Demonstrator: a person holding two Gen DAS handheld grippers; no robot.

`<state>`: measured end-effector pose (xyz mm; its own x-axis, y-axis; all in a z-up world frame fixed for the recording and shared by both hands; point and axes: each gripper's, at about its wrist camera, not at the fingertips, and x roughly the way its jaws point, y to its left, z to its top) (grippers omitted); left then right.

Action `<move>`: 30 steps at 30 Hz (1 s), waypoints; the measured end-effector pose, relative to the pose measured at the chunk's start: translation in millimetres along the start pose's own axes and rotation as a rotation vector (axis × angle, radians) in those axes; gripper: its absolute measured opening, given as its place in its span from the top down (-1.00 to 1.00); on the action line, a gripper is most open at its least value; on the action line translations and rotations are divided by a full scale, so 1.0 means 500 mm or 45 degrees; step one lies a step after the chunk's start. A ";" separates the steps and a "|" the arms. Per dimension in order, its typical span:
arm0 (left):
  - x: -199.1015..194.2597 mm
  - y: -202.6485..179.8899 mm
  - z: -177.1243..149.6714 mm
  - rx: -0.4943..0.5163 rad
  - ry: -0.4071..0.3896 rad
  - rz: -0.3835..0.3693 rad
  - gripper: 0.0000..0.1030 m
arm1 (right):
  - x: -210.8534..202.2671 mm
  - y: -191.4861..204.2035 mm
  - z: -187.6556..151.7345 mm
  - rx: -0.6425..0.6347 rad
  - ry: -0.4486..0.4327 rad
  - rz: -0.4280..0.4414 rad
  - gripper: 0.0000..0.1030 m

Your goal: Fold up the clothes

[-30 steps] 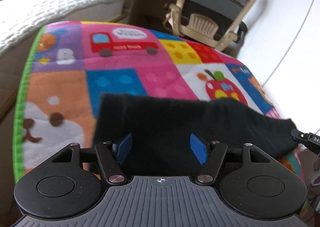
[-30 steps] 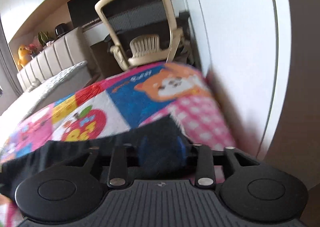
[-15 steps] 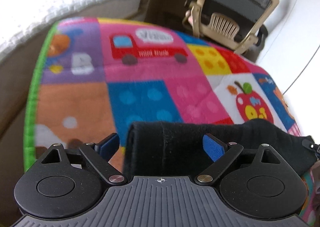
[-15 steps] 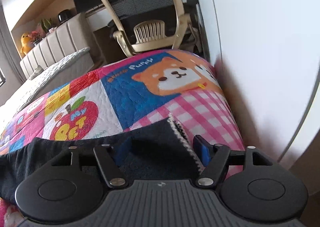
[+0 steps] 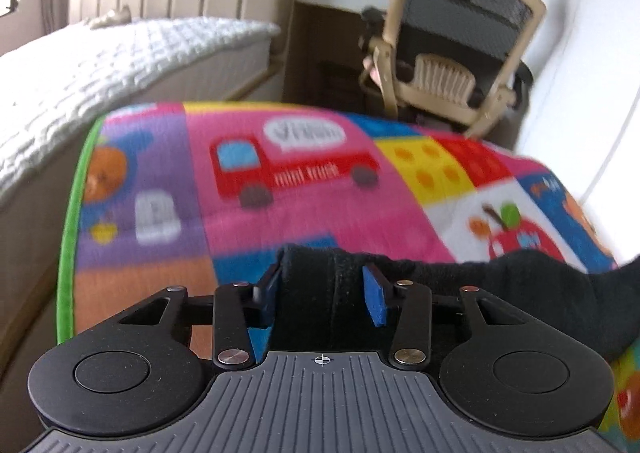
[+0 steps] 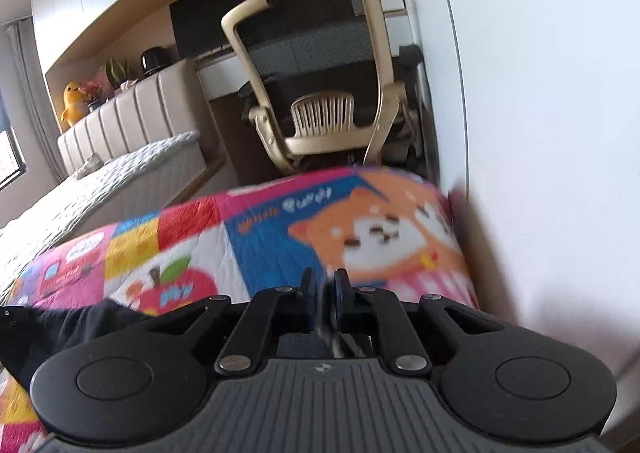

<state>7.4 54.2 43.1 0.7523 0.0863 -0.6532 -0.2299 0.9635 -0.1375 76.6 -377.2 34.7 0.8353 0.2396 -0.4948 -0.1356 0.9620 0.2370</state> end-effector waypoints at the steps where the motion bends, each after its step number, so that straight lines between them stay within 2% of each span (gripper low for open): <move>1: 0.003 0.001 0.005 -0.002 -0.020 0.029 0.18 | 0.009 0.001 0.003 0.005 0.012 -0.016 0.83; 2: 0.005 0.002 0.008 -0.007 -0.038 0.055 0.15 | 0.014 0.000 0.002 0.013 0.029 -0.028 0.83; 4: 0.001 0.005 0.005 -0.034 -0.057 0.100 -0.06 | 0.017 -0.007 -0.008 0.039 0.063 -0.038 0.82; 5: -0.006 0.004 0.001 -0.043 -0.065 0.118 -0.05 | 0.012 -0.015 -0.017 0.063 0.074 -0.053 0.81; 6: -0.016 0.000 -0.003 -0.047 -0.076 0.129 -0.06 | 0.007 -0.023 -0.026 0.088 0.084 -0.068 0.81; 8: -0.043 -0.014 -0.008 -0.046 -0.108 0.112 -0.23 | -0.014 -0.050 -0.045 0.170 0.082 -0.087 0.71; 10: -0.074 -0.044 -0.012 -0.030 -0.153 0.050 -0.85 | -0.038 -0.078 -0.063 0.275 0.068 -0.077 0.45; 11: -0.085 -0.063 -0.015 -0.018 -0.169 0.003 -0.84 | -0.048 -0.091 -0.074 0.331 0.065 -0.055 0.28; 12: -0.092 -0.088 -0.019 -0.002 -0.174 -0.070 -0.84 | -0.054 -0.100 -0.083 0.373 0.070 -0.032 0.22; 15: -0.088 -0.167 -0.040 0.052 -0.148 -0.301 -0.85 | -0.055 -0.103 -0.112 0.425 0.107 0.010 0.22; 16: -0.081 -0.198 -0.050 0.077 -0.133 -0.361 -0.85 | -0.056 -0.095 -0.115 0.390 0.099 -0.001 0.23; 17: -0.072 -0.230 -0.061 0.103 -0.118 -0.419 -0.85 | -0.058 -0.087 -0.118 0.355 0.091 -0.012 0.40; 18: -0.062 -0.262 -0.074 0.129 -0.105 -0.467 -0.85 | -0.061 -0.087 -0.119 0.370 0.095 -0.002 0.70; 19: -0.052 -0.283 -0.085 0.143 -0.097 -0.497 -0.86 | -0.064 -0.088 -0.119 0.387 0.099 0.008 0.70; 21: -0.026 -0.317 -0.105 0.145 -0.067 -0.517 -0.87 | -0.075 -0.090 -0.120 0.413 0.095 0.027 0.83; 24: 0.004 -0.330 -0.128 0.115 -0.018 -0.521 -0.90 | -0.106 -0.102 -0.131 0.440 0.085 0.046 0.84; 27: 0.016 -0.327 -0.147 0.108 -0.015 -0.520 -0.95 | -0.114 -0.109 -0.151 0.423 0.112 -0.007 0.82; 30: 0.017 -0.335 -0.148 0.129 -0.012 -0.514 -1.00 | -0.128 -0.094 -0.148 0.382 0.073 -0.062 0.77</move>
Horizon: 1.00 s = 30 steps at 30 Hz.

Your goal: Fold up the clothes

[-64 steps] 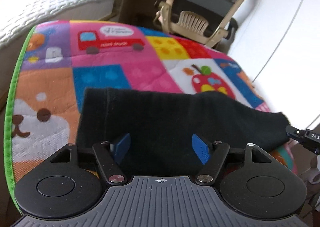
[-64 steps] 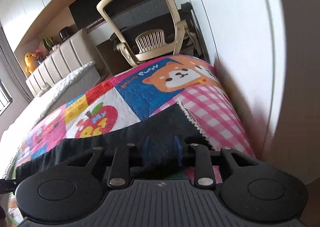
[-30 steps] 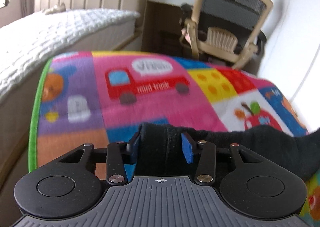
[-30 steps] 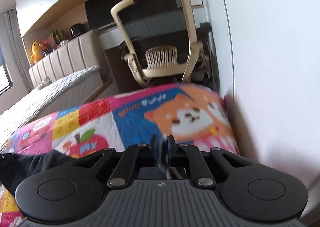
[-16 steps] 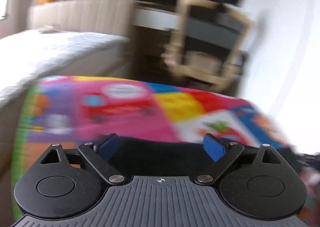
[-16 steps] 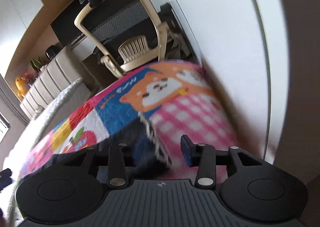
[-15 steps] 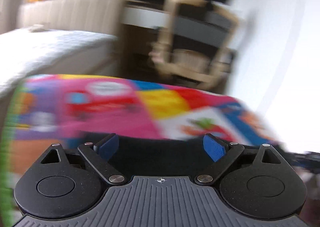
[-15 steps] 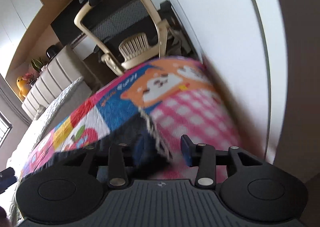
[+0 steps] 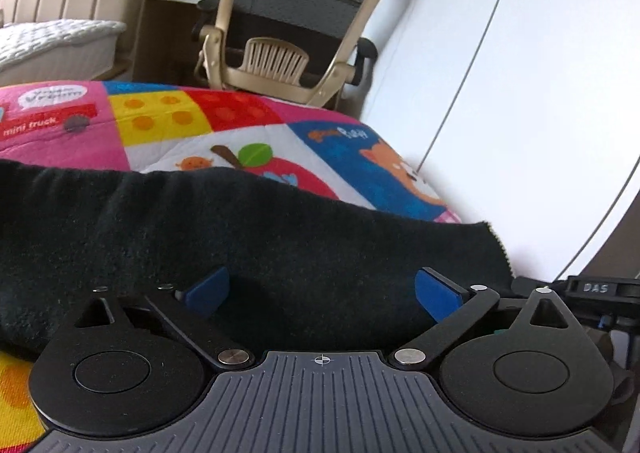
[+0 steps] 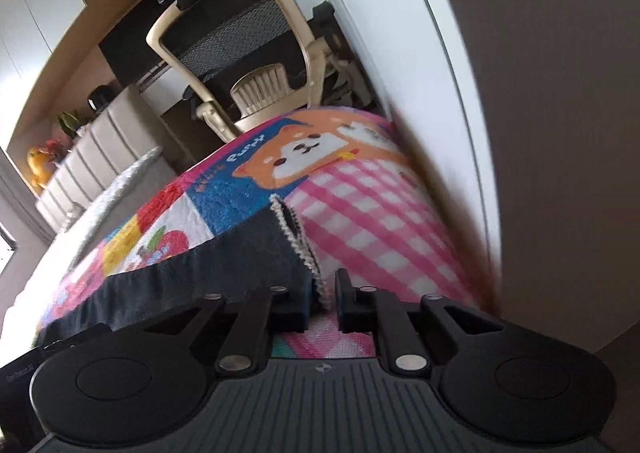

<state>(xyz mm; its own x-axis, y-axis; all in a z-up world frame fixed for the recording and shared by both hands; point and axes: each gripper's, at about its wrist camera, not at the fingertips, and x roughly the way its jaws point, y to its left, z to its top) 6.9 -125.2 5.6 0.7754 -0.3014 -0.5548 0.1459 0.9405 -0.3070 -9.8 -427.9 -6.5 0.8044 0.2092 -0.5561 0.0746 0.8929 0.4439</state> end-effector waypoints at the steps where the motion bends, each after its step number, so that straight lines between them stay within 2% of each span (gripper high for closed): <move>1: 0.002 -0.005 0.000 0.011 0.003 0.010 -1.00 | -0.006 0.010 0.002 -0.021 -0.026 -0.024 0.76; 4: 0.007 -0.016 -0.001 0.043 0.009 0.039 -1.00 | -0.025 0.059 0.016 -0.146 -0.124 0.013 0.74; 6: 0.007 -0.017 -0.001 0.045 0.008 0.041 -1.00 | -0.013 0.084 0.024 -0.174 -0.104 0.093 0.73; 9: 0.002 -0.016 -0.004 0.037 0.004 0.035 -1.00 | 0.032 0.101 0.019 -0.126 -0.005 0.165 0.68; 12: -0.002 -0.016 -0.006 0.031 0.000 0.032 -1.00 | 0.072 0.092 -0.002 -0.083 0.057 0.130 0.60; 14: -0.004 -0.016 -0.008 0.029 -0.003 0.033 -1.00 | 0.074 0.092 -0.012 -0.159 0.019 0.143 0.61; 23: -0.005 -0.032 -0.012 0.067 0.000 0.089 -1.00 | 0.066 0.096 -0.019 -0.162 -0.003 0.141 0.60; 30: -0.009 -0.031 -0.014 0.059 0.000 0.085 -1.00 | 0.065 0.078 -0.014 -0.117 0.009 0.187 0.60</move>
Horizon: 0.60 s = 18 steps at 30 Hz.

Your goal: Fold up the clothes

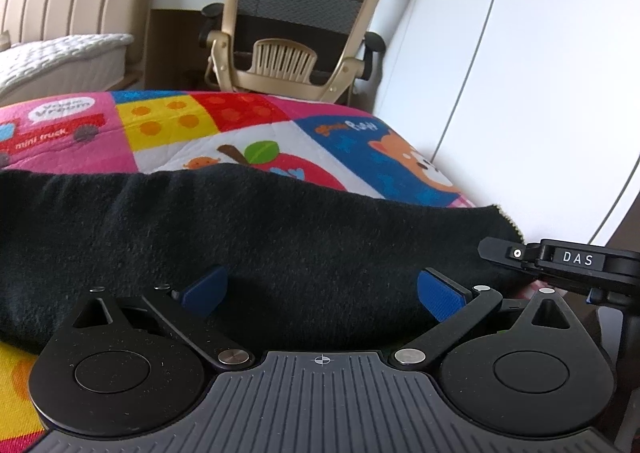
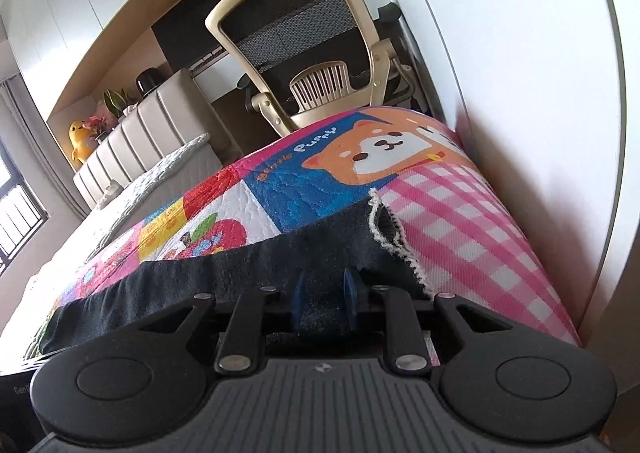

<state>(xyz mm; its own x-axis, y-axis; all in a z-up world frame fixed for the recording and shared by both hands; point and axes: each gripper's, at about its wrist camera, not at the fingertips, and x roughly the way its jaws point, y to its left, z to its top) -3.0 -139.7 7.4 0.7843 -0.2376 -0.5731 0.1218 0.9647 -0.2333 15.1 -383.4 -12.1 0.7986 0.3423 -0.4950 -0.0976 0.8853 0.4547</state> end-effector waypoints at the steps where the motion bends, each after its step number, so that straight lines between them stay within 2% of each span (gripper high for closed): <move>1: -0.001 -0.002 -0.001 0.003 0.002 0.002 -1.00 | 0.001 0.000 0.001 -0.003 0.002 0.001 0.60; 6: -0.007 -0.015 -0.008 0.036 0.013 0.037 -1.00 | 0.008 -0.002 0.013 -0.086 0.026 0.032 0.60; 10: -0.016 -0.013 -0.013 0.021 0.003 0.029 -1.00 | 0.011 -0.006 0.017 -0.097 0.034 0.043 0.60; 16: -0.019 -0.004 -0.013 -0.012 -0.006 0.006 -1.00 | 0.001 0.033 0.001 -0.195 0.005 -0.087 0.60; 18: -0.019 -0.002 -0.012 -0.016 -0.007 0.001 -1.00 | -0.006 0.033 -0.002 -0.177 -0.015 -0.138 0.60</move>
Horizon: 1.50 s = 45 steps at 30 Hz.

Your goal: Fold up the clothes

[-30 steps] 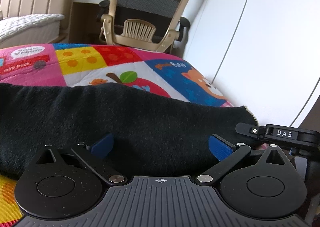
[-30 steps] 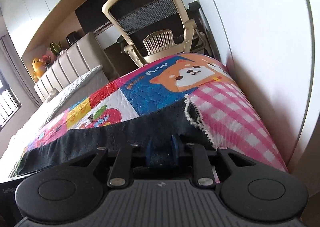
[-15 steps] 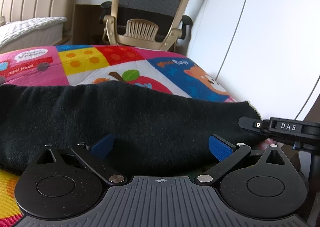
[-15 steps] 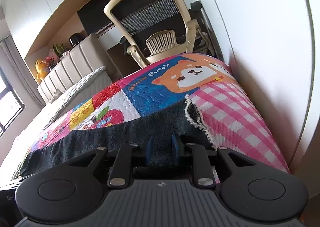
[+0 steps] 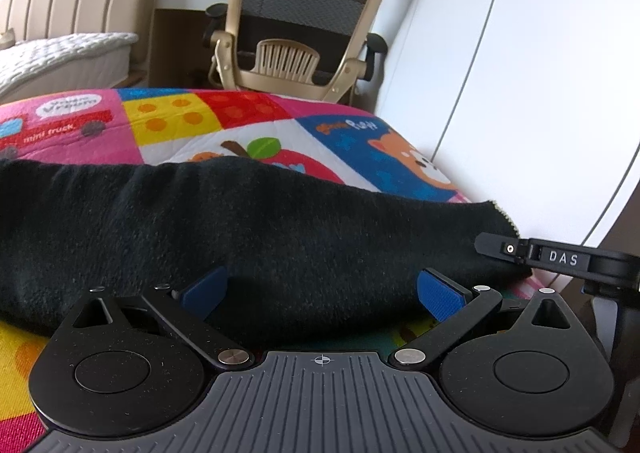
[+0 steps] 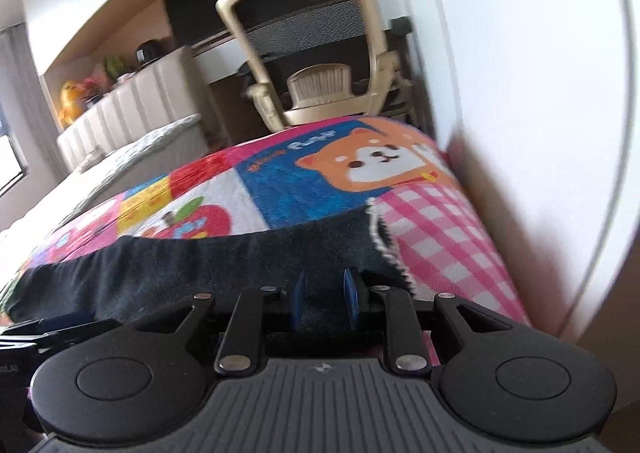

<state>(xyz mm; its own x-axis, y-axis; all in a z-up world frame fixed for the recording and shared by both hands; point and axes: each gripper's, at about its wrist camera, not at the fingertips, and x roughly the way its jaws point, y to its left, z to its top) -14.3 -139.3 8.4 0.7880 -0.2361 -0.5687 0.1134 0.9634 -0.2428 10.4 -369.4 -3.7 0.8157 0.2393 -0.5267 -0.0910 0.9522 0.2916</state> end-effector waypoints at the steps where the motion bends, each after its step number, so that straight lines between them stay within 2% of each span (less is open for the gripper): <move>1: 0.000 0.002 0.001 -0.005 -0.001 -0.005 -1.00 | -0.005 -0.005 -0.001 0.022 -0.008 -0.027 0.60; 4: 0.001 0.007 0.001 -0.019 -0.004 -0.016 -1.00 | -0.036 -0.028 -0.001 0.119 -0.048 -0.054 0.57; 6: 0.002 0.008 0.002 -0.022 -0.004 -0.017 -1.00 | -0.071 -0.059 0.001 0.247 -0.085 -0.011 0.22; 8: 0.003 0.010 0.002 -0.026 -0.004 -0.021 -1.00 | -0.098 -0.099 0.003 0.413 -0.109 0.025 0.13; 12: 0.004 0.020 0.003 -0.061 -0.012 -0.055 -1.00 | -0.116 -0.169 -0.008 0.719 -0.118 0.192 0.13; 15: 0.004 0.037 0.003 -0.121 -0.031 -0.108 -1.00 | -0.095 -0.185 -0.018 0.807 -0.045 0.162 0.14; 17: 0.002 0.046 0.002 -0.158 -0.048 -0.135 -1.00 | -0.074 -0.194 -0.034 0.902 0.021 0.193 0.13; 19: 0.000 0.054 0.000 -0.192 -0.066 -0.157 -1.00 | -0.057 -0.196 -0.048 0.947 0.035 0.230 0.14; 22: 0.001 0.057 0.001 -0.207 -0.072 -0.168 -1.00 | -0.033 -0.181 -0.044 0.908 0.026 0.218 0.14; 26: 0.002 0.056 0.004 -0.208 -0.080 -0.167 -1.00 | -0.002 -0.146 -0.027 0.783 0.013 0.202 0.18; 27: 0.003 0.059 0.004 -0.225 -0.087 -0.177 -1.00 | 0.005 -0.138 -0.022 0.748 0.011 0.203 0.41; 29: 0.003 0.067 0.005 -0.265 -0.096 -0.197 -1.00 | 0.013 -0.130 -0.021 0.709 0.008 0.191 0.59; 31: 0.003 0.065 0.011 -0.267 -0.080 -0.188 -1.00 | 0.012 -0.122 -0.019 0.665 -0.008 0.157 0.63; 33: 0.003 0.053 0.024 -0.237 -0.027 -0.168 -1.00 | 0.002 -0.092 -0.014 0.490 -0.050 0.076 0.63; 36: 0.005 0.026 0.055 -0.170 0.076 -0.216 -1.00 | -0.018 -0.025 -0.008 0.134 -0.127 -0.019 0.63; 39: 0.010 -0.023 0.092 -0.045 0.116 -0.236 -1.00 | -0.037 0.040 -0.013 -0.223 -0.198 -0.072 0.63; 42: 0.031 -0.075 0.134 0.032 0.163 -0.250 -1.00 | -0.037 0.083 -0.023 -0.501 -0.193 -0.078 0.63; 45: 0.067 -0.129 0.175 0.108 0.232 -0.242 -1.00 | -0.031 0.111 -0.036 -0.697 -0.154 -0.058 0.63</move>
<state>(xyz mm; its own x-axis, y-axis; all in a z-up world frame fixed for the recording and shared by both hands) 57.6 -198.2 74.0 0.6270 -0.4252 -0.6527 0.3050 0.9050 -0.2966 -17.5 -316.5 6.1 0.8823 0.2029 -0.4247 -0.3112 0.9284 -0.2029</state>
